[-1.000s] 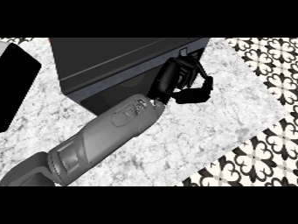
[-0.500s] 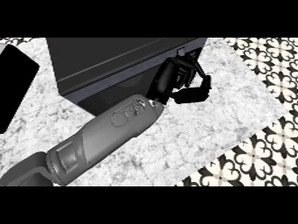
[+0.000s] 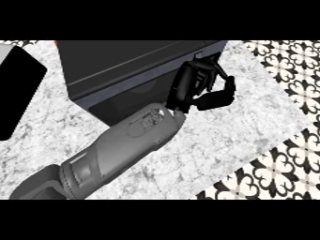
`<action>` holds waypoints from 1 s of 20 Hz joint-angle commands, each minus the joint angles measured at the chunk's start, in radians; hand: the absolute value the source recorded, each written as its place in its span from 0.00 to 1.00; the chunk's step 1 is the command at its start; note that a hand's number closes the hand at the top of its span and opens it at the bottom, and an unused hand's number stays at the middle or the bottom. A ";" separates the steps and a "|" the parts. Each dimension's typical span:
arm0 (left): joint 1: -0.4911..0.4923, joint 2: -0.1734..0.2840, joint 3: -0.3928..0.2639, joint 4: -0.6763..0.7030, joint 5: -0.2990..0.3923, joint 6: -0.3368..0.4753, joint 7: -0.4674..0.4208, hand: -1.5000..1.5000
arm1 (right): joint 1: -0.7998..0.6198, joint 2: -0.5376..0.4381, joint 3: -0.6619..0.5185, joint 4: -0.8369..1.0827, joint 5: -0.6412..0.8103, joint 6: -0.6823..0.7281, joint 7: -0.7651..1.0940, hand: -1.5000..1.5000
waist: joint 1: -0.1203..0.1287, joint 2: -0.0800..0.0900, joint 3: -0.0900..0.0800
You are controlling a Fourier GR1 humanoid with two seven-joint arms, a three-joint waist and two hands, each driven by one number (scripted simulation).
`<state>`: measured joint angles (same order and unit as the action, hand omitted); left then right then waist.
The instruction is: Pick up the milk, place it into the microwave and close the microwave
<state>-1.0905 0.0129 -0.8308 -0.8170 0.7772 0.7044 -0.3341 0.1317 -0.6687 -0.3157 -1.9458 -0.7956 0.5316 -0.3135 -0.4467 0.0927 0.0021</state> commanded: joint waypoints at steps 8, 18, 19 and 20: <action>0.001 0.002 0.040 0.176 0.065 0.034 0.002 1.00 | 0.013 -0.028 -0.086 0.012 -0.050 -0.030 0.012 0.00 | 0.074 0.010 -0.001; 0.008 0.066 -0.012 0.215 0.113 -0.052 -0.021 0.00 | 0.046 -0.037 -0.143 -0.009 -0.096 -0.054 0.029 0.00 | 0.140 0.013 -0.005; 0.013 0.059 -0.007 0.214 0.125 -0.049 -0.026 0.00 | 0.055 -0.036 -0.146 -0.007 -0.094 -0.049 0.029 0.00 | 0.144 0.012 -0.003; 0.009 0.064 -0.008 0.212 0.132 -0.061 -0.028 0.00 | 0.063 -0.039 -0.153 -0.011 -0.095 -0.049 0.032 0.00 | 0.146 0.009 -0.003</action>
<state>-1.1558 -0.0015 -0.9124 -0.7802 0.8832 0.5741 -0.3636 0.1762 -0.7046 -0.4500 -1.9495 -0.8810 0.4870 -0.2886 -0.3416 0.0942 0.0031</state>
